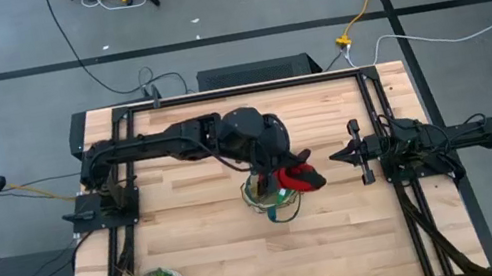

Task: Pick & Place Garden tools in Gardening bag
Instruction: Put the red gloves into the light brown and green gardening bag

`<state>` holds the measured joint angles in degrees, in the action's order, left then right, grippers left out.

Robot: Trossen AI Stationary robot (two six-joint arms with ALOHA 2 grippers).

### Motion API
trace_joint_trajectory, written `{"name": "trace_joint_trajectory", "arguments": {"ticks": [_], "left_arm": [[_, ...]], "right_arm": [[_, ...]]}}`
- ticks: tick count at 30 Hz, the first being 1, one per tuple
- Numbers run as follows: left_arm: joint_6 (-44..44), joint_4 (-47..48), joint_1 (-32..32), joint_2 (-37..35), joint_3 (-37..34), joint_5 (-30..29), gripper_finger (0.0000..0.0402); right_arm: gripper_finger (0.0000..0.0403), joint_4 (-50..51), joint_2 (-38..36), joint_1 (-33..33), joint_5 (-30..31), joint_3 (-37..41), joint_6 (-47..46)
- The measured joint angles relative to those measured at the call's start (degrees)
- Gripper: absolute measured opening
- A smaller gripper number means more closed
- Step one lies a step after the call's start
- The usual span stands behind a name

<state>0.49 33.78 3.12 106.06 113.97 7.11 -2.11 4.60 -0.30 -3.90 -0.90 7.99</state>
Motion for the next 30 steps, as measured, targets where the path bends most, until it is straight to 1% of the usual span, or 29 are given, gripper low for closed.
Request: {"name": "trace_joint_trajectory", "arguments": {"ticks": [14,18,25,27,30], "left_arm": [[0.5,0.3,0.4,-1.3,-0.7,0.0,0.0005],[0.0,-3.7,0.4,-4.5,-7.1,-0.7,0.0005],[-2.9,-15.1,0.3,-11.2,-20.3,-1.3,0.0005],[-2.9,-19.4,0.3,-12.3,-23.1,-1.3,0.0005],[-2.9,-22.4,0.2,-13.8,-26.6,-1.4,0.0005]], "right_arm": [[0.0002,0.0,0.0,0.0,0.0,0.0,0.0],[0.0002,0.0,0.0,0.0,0.0,0.0,0.0],[0.0002,-0.3,0.0,0.0,0.0,0.0,0.0],[0.0002,-0.4,0.0,0.0,0.0,0.0,0.0],[0.0002,-0.5,0.0,0.0,0.0,0.0,0.0]]}}
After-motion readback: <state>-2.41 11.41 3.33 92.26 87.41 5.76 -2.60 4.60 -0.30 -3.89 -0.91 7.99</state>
